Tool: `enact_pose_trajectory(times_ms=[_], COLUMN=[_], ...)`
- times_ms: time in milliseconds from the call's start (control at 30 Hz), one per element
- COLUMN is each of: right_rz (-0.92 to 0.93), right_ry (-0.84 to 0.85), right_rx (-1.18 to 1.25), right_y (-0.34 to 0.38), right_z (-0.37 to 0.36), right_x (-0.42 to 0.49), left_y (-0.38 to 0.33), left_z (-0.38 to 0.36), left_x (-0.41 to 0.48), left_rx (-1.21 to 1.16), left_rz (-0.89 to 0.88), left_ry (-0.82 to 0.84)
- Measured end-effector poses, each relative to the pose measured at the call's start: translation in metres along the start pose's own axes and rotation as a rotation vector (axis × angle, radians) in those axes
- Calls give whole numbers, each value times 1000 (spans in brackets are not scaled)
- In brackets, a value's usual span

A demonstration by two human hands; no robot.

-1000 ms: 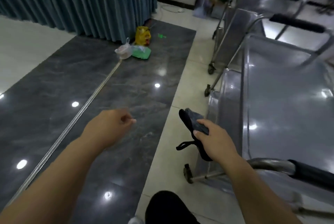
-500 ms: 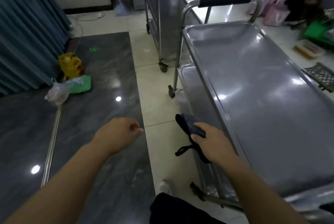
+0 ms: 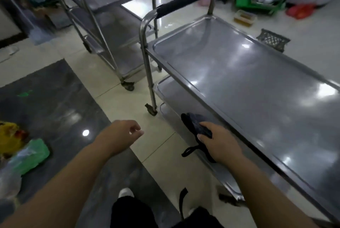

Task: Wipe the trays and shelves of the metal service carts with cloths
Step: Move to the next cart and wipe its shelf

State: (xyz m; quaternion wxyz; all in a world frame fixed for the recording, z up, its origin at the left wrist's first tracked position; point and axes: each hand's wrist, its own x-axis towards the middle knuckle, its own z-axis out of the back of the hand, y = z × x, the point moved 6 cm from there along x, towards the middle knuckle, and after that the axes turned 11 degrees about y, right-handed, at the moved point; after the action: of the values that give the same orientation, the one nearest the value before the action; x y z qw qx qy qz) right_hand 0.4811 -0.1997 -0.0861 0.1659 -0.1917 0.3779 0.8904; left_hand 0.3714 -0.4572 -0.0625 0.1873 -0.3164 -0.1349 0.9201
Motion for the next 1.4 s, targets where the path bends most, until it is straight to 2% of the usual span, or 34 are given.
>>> enact_pose_trajectory(times_ms=[200, 400, 500, 700, 867, 1033, 1233, 1400], right_rz=[-202, -260, -265, -325, -305, -221, -43, -29], right_ry=[-133, -180, -204, -189, -241, -382, -517, -426], right_rx=[72, 107, 107, 102, 75, 6, -147, -488], right_y=[19, 7, -4, -22, -30, -37, -37, -42], right_z=[-23, -46, -58, -88, -106, -118, -126, -151], right_x=[37, 83, 117, 194, 264, 330, 410, 471], left_y=[36, 60, 75, 112, 137, 138, 124, 128], left_z=[42, 45, 40, 25, 22, 16, -2, -14], left_x=[75, 157, 207, 307, 388, 445, 501, 516], left_rx=[123, 215, 224, 187, 83, -66, -266, -300], left_rz=[-121, -136, -136, -192, -224, -432, -722, -796], left_ry=[143, 238, 234, 152, 1, -222, -345, -510])
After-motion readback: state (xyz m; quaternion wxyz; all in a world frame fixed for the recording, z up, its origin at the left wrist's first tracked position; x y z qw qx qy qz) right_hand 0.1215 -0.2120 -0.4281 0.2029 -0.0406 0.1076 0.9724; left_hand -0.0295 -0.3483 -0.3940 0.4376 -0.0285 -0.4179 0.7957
